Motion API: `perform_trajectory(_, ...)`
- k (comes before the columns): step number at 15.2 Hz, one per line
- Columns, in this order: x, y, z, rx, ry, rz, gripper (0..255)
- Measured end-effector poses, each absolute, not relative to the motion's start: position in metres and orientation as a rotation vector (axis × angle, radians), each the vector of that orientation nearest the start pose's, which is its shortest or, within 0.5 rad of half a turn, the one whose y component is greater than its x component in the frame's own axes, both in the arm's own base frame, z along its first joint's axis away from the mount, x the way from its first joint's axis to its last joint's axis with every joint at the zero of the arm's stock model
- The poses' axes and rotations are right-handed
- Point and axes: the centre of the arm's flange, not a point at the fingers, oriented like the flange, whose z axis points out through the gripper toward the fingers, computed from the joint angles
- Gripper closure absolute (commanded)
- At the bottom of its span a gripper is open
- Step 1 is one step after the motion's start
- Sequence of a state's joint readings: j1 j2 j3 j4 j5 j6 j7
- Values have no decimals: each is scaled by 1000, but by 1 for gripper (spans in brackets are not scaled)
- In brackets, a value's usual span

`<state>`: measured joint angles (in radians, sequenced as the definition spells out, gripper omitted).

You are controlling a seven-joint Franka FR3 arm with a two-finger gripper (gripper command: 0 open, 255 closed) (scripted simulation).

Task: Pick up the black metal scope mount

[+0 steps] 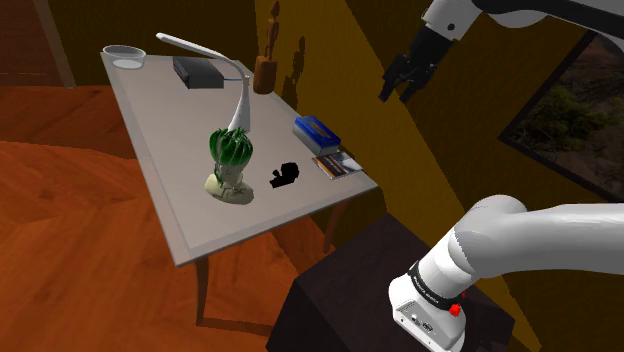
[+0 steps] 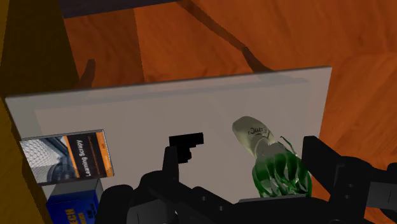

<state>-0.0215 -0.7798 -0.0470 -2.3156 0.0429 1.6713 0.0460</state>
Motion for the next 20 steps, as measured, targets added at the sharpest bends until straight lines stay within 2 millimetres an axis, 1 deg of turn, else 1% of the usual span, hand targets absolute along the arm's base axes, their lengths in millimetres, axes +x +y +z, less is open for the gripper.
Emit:
perform_trajectory(1, 318, -23, 617, -3055, 160, -207, 0)
perform_trajectory(2, 323, -23, 613, -3056, 161, -204, 0)
perform_trajectory(4, 340, -24, 599, -3056, 164, -195, 0)
perform_trajectory(6, 355, -27, 579, -3057, 169, -186, 0)
perform_trajectory(11, 399, -31, 532, -3058, 180, -160, 0)
perform_trajectory(12, 412, -34, 523, -3059, 182, -156, 0)
perform_trajectory(15, 436, -36, 490, -3060, 190, -140, 0)
perform_trajectory(20, 480, -46, 440, -3061, 201, -116, 0)
